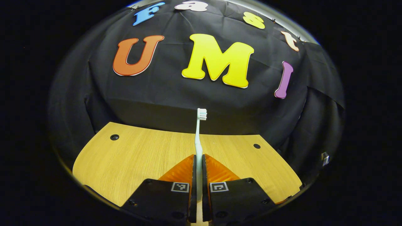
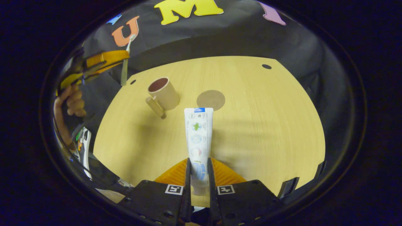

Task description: Put the toothbrush and toothpaste on the desktop into the cup, then pick up the cup and place it on the coaster on the desktop.

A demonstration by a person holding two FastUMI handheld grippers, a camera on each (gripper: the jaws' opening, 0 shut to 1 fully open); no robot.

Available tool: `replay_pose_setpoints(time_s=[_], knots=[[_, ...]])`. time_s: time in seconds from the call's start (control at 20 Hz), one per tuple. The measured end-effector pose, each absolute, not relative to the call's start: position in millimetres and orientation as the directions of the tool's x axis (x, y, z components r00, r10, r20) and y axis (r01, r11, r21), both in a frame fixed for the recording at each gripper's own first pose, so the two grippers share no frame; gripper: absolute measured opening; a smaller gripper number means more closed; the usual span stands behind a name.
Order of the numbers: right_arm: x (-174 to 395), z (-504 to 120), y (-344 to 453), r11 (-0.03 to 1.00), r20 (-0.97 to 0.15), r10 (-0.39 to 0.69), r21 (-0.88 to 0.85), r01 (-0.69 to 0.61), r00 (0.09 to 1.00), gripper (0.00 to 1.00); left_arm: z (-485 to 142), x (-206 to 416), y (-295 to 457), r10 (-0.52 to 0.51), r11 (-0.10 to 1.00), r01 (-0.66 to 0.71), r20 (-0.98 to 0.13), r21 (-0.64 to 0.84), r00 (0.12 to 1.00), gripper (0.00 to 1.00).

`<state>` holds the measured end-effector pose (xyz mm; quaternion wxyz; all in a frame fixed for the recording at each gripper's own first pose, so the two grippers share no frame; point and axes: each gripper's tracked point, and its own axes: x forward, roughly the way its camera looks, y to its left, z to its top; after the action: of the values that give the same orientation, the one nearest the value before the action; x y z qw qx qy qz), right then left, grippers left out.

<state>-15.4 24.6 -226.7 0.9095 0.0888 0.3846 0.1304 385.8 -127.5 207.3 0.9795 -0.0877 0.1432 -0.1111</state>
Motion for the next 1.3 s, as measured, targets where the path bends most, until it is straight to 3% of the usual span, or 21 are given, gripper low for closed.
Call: replay_pose_setpoints(time_s=[0.35,0.55,1.15,1.3], knots=[[-32.6,-163.9,-22.1,0.969,-0.592,0.197,0.24,-0.062,0.781,0.24,181.0,425.1,-139.6,-0.31,0.932,0.241,-0.251,-0.271,0.917,0.1],[-29.5,-175.4,-41.0,0.96,-0.611,0.174,0.282,0.006,0.773,0.25,167.5,432.0,-142.5,-0.311,0.933,0.235,-0.282,-0.273,0.908,0.11],[-20.9,-185.9,-36.2,0.959,-0.636,0.214,0.28,-0.037,0.742,0.24,162.6,425.0,-157.9,-0.312,0.94,0.249,-0.295,-0.234,0.903,0.13],[-12.2,-180.6,-39.5,0.957,-0.618,0.223,0.285,-0.049,0.754,0.24,169.1,409.3,-157.3,-0.295,0.948,0.235,-0.315,-0.215,0.902,0.2]])
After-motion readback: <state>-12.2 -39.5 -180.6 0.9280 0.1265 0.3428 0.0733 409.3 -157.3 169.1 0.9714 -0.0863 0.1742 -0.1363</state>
